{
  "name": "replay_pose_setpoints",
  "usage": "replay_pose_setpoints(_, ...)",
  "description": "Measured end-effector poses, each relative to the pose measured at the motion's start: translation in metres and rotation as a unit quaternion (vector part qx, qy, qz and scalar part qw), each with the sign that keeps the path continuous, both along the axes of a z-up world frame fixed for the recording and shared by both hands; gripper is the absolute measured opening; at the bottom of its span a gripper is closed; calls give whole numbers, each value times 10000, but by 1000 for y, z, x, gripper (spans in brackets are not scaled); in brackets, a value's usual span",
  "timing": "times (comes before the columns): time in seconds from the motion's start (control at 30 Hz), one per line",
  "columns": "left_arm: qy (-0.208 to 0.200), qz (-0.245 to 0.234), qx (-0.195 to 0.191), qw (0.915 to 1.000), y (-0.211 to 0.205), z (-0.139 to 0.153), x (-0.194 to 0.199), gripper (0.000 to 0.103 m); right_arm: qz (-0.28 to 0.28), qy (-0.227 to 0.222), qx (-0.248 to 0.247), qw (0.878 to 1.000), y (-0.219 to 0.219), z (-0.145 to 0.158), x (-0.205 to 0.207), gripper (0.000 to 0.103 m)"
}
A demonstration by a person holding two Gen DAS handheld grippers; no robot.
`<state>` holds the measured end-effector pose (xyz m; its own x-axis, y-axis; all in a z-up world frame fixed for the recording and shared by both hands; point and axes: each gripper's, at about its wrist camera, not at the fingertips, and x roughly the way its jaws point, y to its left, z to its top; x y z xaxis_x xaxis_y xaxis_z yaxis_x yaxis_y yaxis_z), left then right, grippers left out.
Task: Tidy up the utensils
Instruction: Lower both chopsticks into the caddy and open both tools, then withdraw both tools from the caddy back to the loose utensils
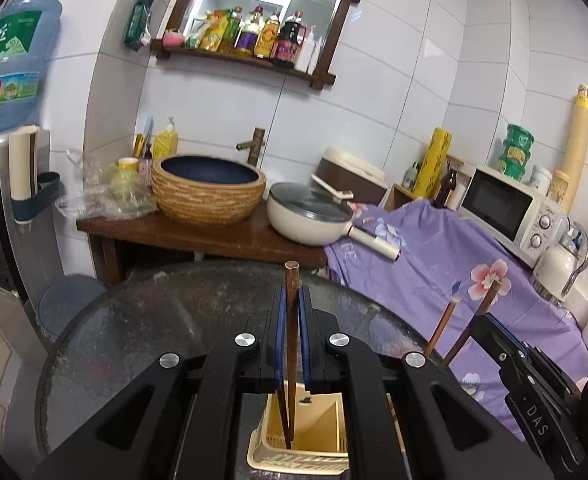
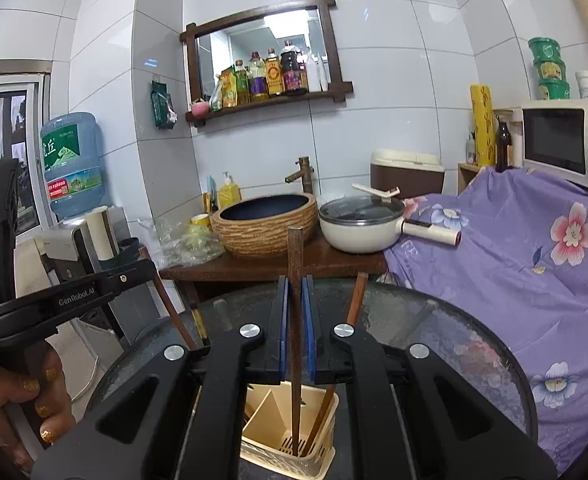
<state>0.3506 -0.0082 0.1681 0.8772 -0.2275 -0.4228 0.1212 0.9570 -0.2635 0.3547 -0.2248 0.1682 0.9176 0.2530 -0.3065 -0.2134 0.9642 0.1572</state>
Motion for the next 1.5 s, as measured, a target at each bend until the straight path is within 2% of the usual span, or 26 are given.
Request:
replay_pose_setpoints(0.43,424,-79,155,9989,-4,-37,12,6,-13,247,-39,9997,4,-29,3,8)
replay_pose_setpoints(0.7,332,-111,336,9988,-8,-37,7,8,-56,98,-140,9998,4,-30,-3,8)
replay_pose_setpoints(0.77,270,-117,379,9988,-8,-34,2,15,-58,60,-190,9998,4,-29,-7,9)
replay_pose_setpoints(0.83,196,-127,331,9992,-5,-30,-4,33,-44,3,-216,9998,3,-28,-13,13)
replay_pose_setpoints(0.93,5,-76,281,9996,2,-23,-18,43,-51,-149,-170,9997,0,-26,-28,40)
replay_pose_setpoints(1.07,-95,-40,284,9995,9,-20,-34,53,-50,-126,-160,9998,-5,-26,-45,40)
replay_pose_setpoints(1.13,-150,29,295,9994,15,-22,-45,65,3,-52,-94,9999,-7,-28,-52,43)
replay_pose_setpoints(1.23,-186,95,367,9991,20,-26,-57,76,51,95,-30,9999,-9,-35,-65,46)
replay_pose_setpoints(1.5,199,30,470,9987,34,-59,-82,88,188,588,-73,9981,-7,-66,-87,46)
